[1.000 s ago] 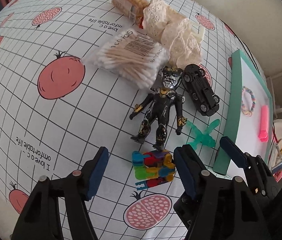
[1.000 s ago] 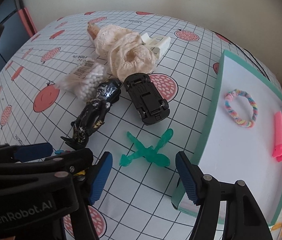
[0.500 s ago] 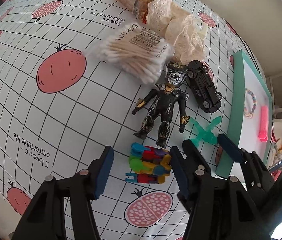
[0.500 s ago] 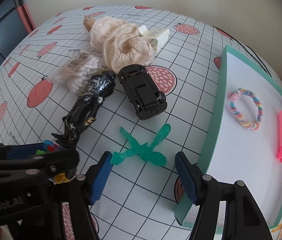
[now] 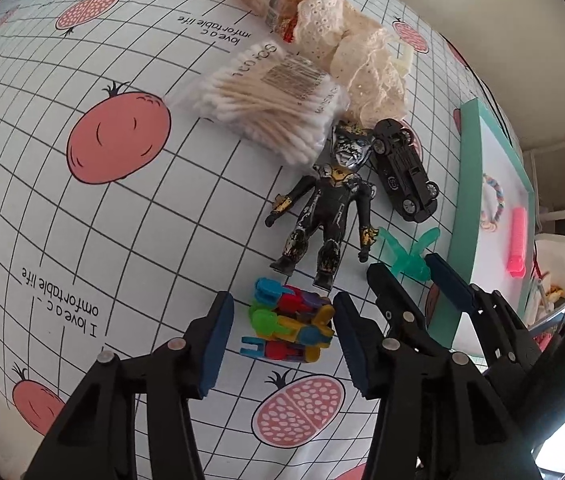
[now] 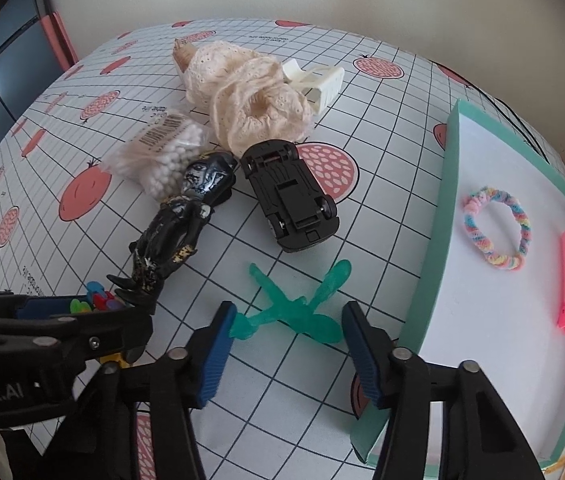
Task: Organize objects
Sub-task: 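Grasp the colorful block toy with the left gripper, then carry the block toy into the tray while the right tool grips the green plastic piece, then open the left gripper to drop the block toy in the tray while the right releases the green piece, then move both tools back toward the remaining toys, then grasp the black action figure with the left gripper while the right grasps the black toy car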
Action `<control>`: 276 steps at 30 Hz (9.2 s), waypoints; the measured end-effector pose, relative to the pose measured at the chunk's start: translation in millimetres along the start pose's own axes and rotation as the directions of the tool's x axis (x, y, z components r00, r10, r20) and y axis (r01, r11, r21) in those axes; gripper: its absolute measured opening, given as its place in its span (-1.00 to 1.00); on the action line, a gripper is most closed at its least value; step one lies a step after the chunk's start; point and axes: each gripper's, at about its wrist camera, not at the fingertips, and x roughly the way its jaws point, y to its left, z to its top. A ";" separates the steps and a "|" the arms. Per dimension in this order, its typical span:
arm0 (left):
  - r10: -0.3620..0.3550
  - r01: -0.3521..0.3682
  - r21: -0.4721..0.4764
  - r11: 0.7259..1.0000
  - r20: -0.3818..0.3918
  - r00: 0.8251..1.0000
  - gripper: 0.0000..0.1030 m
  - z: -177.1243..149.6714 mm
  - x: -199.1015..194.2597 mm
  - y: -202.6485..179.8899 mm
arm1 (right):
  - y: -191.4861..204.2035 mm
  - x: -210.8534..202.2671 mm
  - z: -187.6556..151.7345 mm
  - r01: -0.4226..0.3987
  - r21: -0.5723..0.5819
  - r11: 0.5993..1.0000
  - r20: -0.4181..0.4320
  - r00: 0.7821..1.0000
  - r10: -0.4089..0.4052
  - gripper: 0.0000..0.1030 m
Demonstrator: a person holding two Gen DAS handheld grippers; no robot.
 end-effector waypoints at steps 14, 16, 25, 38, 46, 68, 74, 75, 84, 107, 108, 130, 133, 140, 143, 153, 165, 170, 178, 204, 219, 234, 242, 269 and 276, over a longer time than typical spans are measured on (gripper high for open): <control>0.017 -0.017 0.096 0.995 0.006 1.000 0.02 -1.3 -1.2 -11.4 | -4.9 -2.7 -4.3 -0.018 0.003 1.000 -0.006 1.000 0.018 0.06; 0.030 -0.030 0.102 0.994 0.003 1.000 0.02 -1.1 1.2 -11.7 | -4.3 -3.6 -5.8 -0.018 0.001 1.000 -0.010 1.000 0.018 0.06; 0.032 -0.030 0.116 0.993 -0.011 0.999 -0.11 -7.3 3.8 -5.7 | -2.3 -6.1 -11.6 -0.006 -0.005 1.000 -0.026 1.000 0.006 0.06; -0.003 0.001 0.133 0.991 0.020 1.000 -0.19 -5.3 -8.2 -6.4 | -4.4 -16.0 -13.1 -0.005 -0.001 1.000 -0.008 1.000 0.005 0.05; -0.067 0.055 0.153 0.987 0.075 0.995 -0.22 -12.6 -36.4 -5.9 | -5.8 -38.8 -12.4 -0.007 0.004 1.000 0.046 0.999 0.006 0.05; -0.231 0.155 0.272 0.950 0.273 0.934 -0.22 -12.1 -62.2 -89.4 | -90.8 -74.2 -39.1 0.122 0.229 0.966 0.123 0.981 -0.153 0.05; -0.286 0.206 0.306 0.929 0.246 0.926 -0.22 -16.5 -45.6 -121.8 | -138.3 -77.0 -60.5 0.188 0.336 0.923 0.094 0.968 -0.231 0.05; -0.290 0.207 0.316 0.926 0.242 0.926 -0.22 -16.8 -41.4 -128.5 | -146.4 -75.9 -64.7 0.205 0.357 0.912 0.080 0.965 -0.248 0.05; -0.243 0.099 0.453 0.886 0.271 0.931 -0.22 -27.0 -5.3 -176.9 | -191.5 -65.0 -89.4 0.255 0.467 0.847 0.000 0.958 -0.288 0.05; -0.175 0.057 0.480 0.875 0.204 0.963 -0.21 -27.2 52.2 -195.4 | -205.3 -44.9 -94.2 0.275 0.496 0.823 -0.028 0.953 -0.301 0.06; -0.172 0.053 0.482 0.875 0.205 0.964 -0.21 -27.2 52.1 -195.8 | -205.4 -45.0 -94.5 0.273 0.497 0.823 -0.026 0.953 -0.301 0.07; -0.194 0.049 0.476 0.878 0.261 0.946 -0.12 -27.9 20.6 -193.7 | -197.9 -59.9 -87.6 0.246 0.506 0.827 0.044 0.950 -0.309 0.24; -0.194 0.032 0.477 0.878 0.293 0.936 -0.08 -28.8 12.8 -194.0 | -195.3 -61.3 -85.5 0.251 0.501 0.828 0.046 0.948 -0.315 0.23; -0.169 0.000 0.447 0.894 0.339 0.925 -0.04 -26.0 5.8 -186.4 | -196.6 -62.3 -86.2 0.240 0.515 0.823 0.058 0.948 -0.313 0.23; -0.150 -0.023 0.431 0.902 0.362 0.920 0.02 -24.6 4.2 -183.1 | -196.9 -62.0 -87.0 0.238 0.520 0.820 0.060 0.948 -0.313 0.23; -0.081 -0.078 0.363 0.929 0.402 0.912 0.64 -19.0 9.9 -167.4 | -198.8 -58.3 -87.2 0.231 0.531 0.815 0.064 0.949 -0.310 0.65; -0.054 -0.091 0.333 0.939 0.403 0.913 0.98 -15.5 13.3 -159.3 | -197.9 -56.2 -87.9 0.220 0.535 0.816 0.071 0.950 -0.303 1.00; -0.059 -0.087 0.332 0.939 0.405 0.912 0.99 -14.5 12.6 -158.6 | -197.9 -56.2 -88.8 0.216 0.541 0.813 0.075 0.950 -0.302 1.00; -0.058 -0.094 0.335 0.938 0.417 0.907 0.99 -11.9 6.7 -153.7 | -197.3 -58.7 -85.6 0.217 0.549 0.807 0.083 0.947 -0.311 1.00; 0.044 -0.119 0.112 0.987 0.516 0.855 0.99 30.3 -72.9 -9.7 | -67.3 -63.0 -2.3 0.090 0.399 0.913 0.250 0.947 -0.202 1.00; 0.019 -0.052 0.065 0.997 0.434 0.901 0.99 32.7 -68.6 2.8 | -15.5 -49.5 27.8 0.065 0.235 0.970 0.180 0.978 -0.109 0.98; 0.056 -0.058 0.000 0.998 0.262 0.964 0.99 43.8 -38.4 -2.8 | -15.5 -22.4 51.8 0.073 0.155 0.985 0.051 0.995 -0.082 0.61; 0.052 -0.052 -0.005 0.999 0.237 0.970 0.97 47.9 -27.3 -10.4 | -20.6 -3.7 56.2 0.046 0.149 0.988 0.016 0.999 -0.049 0.42; 0.081 -0.086 0.020 0.996 0.161 0.984 0.60 42.9 -0.7 -22.0 | -18.1 26.9 52.4 -0.004 0.150 0.989 -0.030 1.000 0.009 0.11; 0.071 -0.072 0.003 0.997 0.150 0.986 0.60 46.0 5.1 -22.4 | -16.9 30.2 51.0 -0.030 0.146 0.989 -0.026 0.999 0.035 -0.06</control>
